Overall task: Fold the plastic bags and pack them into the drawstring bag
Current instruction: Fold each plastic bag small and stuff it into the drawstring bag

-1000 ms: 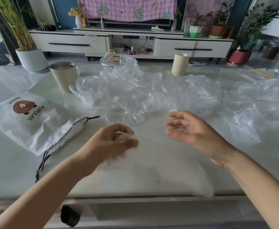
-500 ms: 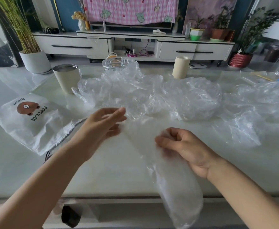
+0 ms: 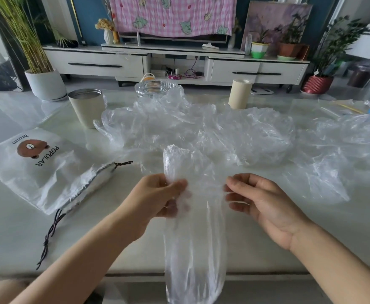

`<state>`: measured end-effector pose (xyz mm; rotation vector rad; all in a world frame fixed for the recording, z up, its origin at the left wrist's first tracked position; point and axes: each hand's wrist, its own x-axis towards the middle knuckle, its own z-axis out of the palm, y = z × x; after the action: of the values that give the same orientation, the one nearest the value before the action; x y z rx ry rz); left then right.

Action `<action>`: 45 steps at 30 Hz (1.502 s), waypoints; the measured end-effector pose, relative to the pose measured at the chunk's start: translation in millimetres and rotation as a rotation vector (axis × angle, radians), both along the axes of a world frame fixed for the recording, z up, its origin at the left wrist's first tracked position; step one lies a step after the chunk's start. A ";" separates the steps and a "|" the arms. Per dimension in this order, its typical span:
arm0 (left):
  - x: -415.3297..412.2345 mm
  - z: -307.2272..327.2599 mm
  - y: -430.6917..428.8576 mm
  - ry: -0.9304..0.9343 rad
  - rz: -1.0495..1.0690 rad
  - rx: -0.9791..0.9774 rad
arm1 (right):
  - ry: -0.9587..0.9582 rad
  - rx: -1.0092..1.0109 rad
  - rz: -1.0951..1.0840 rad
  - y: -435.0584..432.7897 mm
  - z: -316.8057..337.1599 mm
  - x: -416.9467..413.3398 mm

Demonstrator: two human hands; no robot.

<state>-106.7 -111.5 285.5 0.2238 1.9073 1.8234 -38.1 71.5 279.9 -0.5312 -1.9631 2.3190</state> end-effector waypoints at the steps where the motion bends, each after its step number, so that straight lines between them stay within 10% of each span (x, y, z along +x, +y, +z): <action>1: 1.9 0.3 0.4 0.004 -0.014 -0.012 | -0.014 -0.014 0.047 1.9 1.3 0.5; 10: 4.7 -4.6 3.7 0.034 -0.105 -0.022 | -0.002 0.034 0.116 -23.2 -0.8 -3.5; 17: 0.3 -4.3 2.6 -0.452 -0.124 0.254 | 0.107 0.188 0.156 -27.7 1.4 -5.5; 27: 6.2 0.0 -2.1 -0.395 -0.215 0.122 | 0.216 0.294 0.117 -18.6 6.1 -9.6; 32: -8.0 -0.9 -11.4 -0.303 -0.043 0.117 | 0.567 1.405 0.190 -15.9 -1.8 7.5; 34: -10.5 -4.3 -12.1 -0.271 -0.019 0.096 | 0.657 1.512 0.307 -31.7 -9.4 17.5; 38: -7.9 -7.2 -8.9 -0.193 0.013 0.080 | 0.816 1.268 0.343 -52.6 -13.8 20.0; 45: 4.1 -9.3 -2.0 0.037 -0.009 0.074 | 0.287 0.447 0.386 -49.5 1.1 10.8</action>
<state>-102.6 -113.5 276.1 0.2932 1.8620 1.8985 -27.3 22.0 280.9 0.2177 -2.4812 1.8757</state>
